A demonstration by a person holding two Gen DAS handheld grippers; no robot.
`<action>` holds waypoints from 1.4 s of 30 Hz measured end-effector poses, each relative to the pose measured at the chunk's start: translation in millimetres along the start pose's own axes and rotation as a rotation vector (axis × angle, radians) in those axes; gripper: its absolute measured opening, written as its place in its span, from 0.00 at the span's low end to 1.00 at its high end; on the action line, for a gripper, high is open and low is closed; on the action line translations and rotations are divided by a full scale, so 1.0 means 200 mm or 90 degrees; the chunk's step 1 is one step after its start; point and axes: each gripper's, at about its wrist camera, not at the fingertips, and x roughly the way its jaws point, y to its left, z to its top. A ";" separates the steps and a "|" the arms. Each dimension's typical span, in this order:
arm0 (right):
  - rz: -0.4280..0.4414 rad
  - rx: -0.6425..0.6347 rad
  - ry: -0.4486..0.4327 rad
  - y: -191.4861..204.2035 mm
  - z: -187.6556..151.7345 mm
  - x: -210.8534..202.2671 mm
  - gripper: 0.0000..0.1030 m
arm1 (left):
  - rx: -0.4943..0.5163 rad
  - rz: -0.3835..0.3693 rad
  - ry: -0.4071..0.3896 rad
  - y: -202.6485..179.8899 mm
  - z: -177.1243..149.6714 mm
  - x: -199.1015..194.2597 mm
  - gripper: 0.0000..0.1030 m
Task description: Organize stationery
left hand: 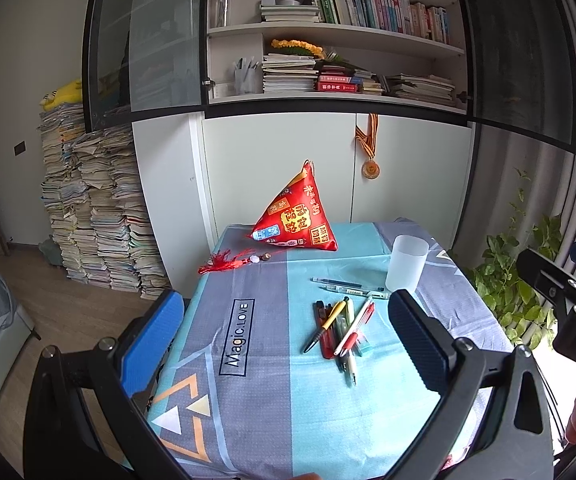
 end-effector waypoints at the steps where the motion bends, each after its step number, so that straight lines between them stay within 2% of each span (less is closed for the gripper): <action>1: -0.001 -0.001 0.000 0.00 0.00 0.01 1.00 | 0.001 0.000 0.001 0.00 0.00 0.01 0.99; 16: -0.008 0.011 0.020 -0.03 -0.03 0.12 1.00 | 0.023 0.001 0.007 -0.03 -0.02 0.08 0.99; 23: -0.010 0.016 0.025 -0.04 -0.05 0.15 1.00 | 0.013 -0.004 0.029 -0.02 -0.02 0.14 0.99; 35: -0.013 0.005 0.020 -0.05 -0.05 0.19 1.00 | 0.019 -0.002 0.026 -0.03 -0.02 0.16 0.99; 42: -0.010 0.005 0.038 -0.04 -0.06 0.22 1.00 | 0.018 -0.005 0.029 -0.03 -0.02 0.19 0.99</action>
